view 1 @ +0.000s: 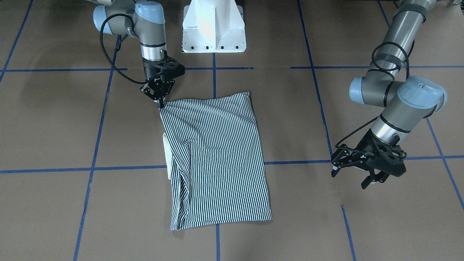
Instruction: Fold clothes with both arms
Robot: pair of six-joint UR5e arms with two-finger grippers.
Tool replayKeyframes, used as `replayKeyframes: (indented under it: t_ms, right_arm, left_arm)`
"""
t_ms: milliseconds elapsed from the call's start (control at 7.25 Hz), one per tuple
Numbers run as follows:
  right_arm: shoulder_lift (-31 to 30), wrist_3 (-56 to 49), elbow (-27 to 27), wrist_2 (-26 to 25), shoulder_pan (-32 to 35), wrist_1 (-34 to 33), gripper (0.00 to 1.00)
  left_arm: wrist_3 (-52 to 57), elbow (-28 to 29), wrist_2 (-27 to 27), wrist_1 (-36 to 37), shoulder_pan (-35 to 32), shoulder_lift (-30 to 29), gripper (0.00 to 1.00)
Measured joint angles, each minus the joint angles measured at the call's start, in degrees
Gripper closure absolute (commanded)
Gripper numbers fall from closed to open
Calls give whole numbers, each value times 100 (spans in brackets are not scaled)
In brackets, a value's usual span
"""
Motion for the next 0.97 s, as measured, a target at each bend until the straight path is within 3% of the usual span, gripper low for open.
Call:
replayKeyframes:
  t_ms: [552, 966]
  right_arm:
    - [197, 1162, 303, 200, 256, 58, 0]
    - [796, 1763, 267, 1519, 1392, 65, 3]
  left_arm:
    - [-5, 6, -4, 3, 2, -19, 0]
    - [-80, -20, -23, 3, 5, -62, 0]
